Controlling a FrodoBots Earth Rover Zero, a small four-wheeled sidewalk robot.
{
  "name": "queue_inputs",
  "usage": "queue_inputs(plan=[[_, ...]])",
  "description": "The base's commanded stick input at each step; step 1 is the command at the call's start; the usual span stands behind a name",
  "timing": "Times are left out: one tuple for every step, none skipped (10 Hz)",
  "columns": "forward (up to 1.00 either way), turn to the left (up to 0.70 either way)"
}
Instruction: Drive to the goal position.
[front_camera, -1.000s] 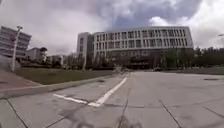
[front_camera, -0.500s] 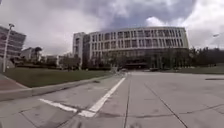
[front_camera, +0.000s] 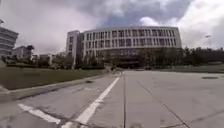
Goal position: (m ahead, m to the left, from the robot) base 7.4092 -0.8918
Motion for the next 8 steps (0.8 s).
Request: queue_inputs(plan=[[0.70, 0.00], [0.70, 0.00], [0.70, 0.00], [0.70, 0.00], [0.70, 0.00], [0.70, 0.00], [0.70, 0.00], [0.70, 0.00]])
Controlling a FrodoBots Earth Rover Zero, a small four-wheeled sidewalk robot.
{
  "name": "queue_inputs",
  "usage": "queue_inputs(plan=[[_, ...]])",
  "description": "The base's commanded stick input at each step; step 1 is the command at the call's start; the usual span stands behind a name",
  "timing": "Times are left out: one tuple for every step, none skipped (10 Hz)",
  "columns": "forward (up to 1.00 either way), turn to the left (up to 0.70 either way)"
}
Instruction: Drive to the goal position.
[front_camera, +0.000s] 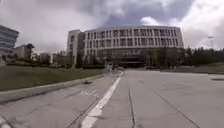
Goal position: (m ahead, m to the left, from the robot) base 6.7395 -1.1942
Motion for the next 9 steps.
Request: queue_inputs(plan=[[0.70, 0.00], [0.70, 0.00], [0.70, 0.00], [0.70, 0.00], [0.70, -0.08], [0.70, -0.21], [0.70, -0.27], [0.70, -0.22], [0.70, -0.06]])
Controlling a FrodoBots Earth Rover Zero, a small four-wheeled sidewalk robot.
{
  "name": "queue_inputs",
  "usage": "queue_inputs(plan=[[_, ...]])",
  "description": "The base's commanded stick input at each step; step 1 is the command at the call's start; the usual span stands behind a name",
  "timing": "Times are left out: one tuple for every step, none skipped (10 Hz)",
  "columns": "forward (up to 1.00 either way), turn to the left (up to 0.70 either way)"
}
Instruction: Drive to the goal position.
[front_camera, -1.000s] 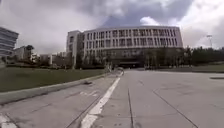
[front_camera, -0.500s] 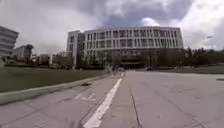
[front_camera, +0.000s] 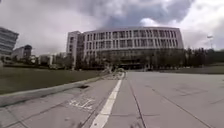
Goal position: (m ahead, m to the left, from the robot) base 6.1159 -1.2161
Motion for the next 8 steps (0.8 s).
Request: queue_inputs(plan=[[0.70, 0.00], [0.70, 0.00], [0.70, 0.00], [0.70, 0.00], [0.70, 0.00], [0.70, 0.00], [0.70, 0.00], [0.70, 0.00]])
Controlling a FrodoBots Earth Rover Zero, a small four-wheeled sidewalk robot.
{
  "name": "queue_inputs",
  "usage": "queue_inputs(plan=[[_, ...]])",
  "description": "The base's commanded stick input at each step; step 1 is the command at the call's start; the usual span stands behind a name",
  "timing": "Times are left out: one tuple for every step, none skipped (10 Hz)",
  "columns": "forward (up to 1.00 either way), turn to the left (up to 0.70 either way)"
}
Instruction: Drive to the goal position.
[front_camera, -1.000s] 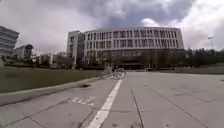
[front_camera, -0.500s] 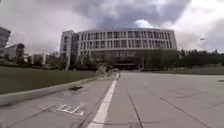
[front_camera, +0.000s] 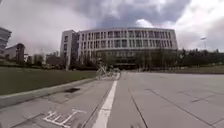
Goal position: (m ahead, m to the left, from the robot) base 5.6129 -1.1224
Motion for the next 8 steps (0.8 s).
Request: queue_inputs(plan=[[0.70, 0.00], [0.70, 0.00], [0.70, 0.00], [0.70, 0.00], [0.70, 0.00], [0.70, 0.00], [0.70, 0.00], [0.70, 0.00]])
